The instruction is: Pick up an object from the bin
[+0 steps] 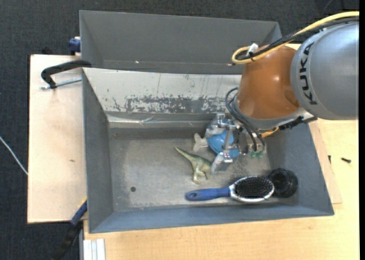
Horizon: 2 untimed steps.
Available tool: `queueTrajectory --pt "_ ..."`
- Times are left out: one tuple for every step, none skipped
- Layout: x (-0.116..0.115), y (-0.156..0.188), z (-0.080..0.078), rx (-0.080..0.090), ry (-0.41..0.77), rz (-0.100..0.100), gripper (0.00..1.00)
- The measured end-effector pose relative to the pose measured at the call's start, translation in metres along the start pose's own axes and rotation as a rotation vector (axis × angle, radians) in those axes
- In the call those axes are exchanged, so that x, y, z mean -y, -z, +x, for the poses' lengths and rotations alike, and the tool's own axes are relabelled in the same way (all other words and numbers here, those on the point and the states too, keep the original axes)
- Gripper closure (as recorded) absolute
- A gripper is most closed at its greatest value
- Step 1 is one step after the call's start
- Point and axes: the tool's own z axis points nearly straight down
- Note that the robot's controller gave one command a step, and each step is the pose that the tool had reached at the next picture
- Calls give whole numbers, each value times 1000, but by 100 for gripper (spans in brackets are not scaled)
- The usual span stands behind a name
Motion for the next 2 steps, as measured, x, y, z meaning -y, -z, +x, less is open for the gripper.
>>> queueTrajectory --pt "24 -57 -18 14 381 0 0" --pt "23 -53 -22 28 378 0 100"
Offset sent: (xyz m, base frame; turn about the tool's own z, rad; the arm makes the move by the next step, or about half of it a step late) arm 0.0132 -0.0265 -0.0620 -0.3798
